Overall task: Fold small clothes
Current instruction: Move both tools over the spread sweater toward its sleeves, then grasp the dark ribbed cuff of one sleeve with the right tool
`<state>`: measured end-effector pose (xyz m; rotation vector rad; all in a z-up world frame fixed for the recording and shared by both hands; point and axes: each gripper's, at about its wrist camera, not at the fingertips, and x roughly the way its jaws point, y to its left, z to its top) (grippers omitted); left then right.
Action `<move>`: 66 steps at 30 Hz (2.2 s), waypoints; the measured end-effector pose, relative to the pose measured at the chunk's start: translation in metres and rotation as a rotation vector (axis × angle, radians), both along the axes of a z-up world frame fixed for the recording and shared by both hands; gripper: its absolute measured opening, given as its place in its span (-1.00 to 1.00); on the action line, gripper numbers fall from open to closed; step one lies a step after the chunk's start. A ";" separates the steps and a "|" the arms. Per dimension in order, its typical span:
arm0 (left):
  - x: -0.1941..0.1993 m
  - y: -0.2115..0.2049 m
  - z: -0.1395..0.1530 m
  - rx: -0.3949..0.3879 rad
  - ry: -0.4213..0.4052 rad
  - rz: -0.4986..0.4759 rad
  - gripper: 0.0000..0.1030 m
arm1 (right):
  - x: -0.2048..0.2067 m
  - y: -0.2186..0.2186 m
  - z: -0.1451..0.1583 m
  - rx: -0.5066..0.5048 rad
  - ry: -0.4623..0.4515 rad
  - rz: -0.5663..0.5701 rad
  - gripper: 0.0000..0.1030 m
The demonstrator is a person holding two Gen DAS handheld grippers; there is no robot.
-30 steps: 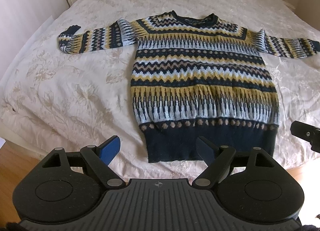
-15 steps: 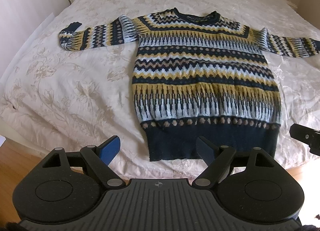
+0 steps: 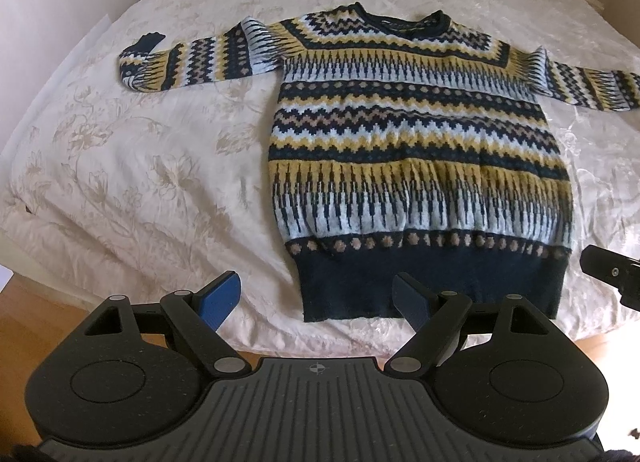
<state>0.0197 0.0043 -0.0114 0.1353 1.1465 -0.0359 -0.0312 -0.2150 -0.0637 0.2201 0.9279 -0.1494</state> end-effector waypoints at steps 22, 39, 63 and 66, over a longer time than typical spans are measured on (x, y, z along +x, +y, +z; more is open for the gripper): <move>0.088 -0.018 -0.017 -0.012 0.097 0.002 0.61 | 0.077 -0.019 -0.012 0.012 0.096 -0.001 0.94; 0.185 -0.020 -0.036 -0.021 0.181 -0.055 0.61 | 0.166 -0.019 -0.012 0.017 0.170 -0.057 0.94; 0.226 -0.033 -0.030 -0.041 0.099 0.089 0.59 | 0.222 -0.111 -0.011 0.076 0.088 -0.083 0.99; 0.219 -0.047 -0.023 -0.078 0.078 0.180 0.47 | 0.228 -0.144 -0.009 0.068 0.073 -0.058 0.99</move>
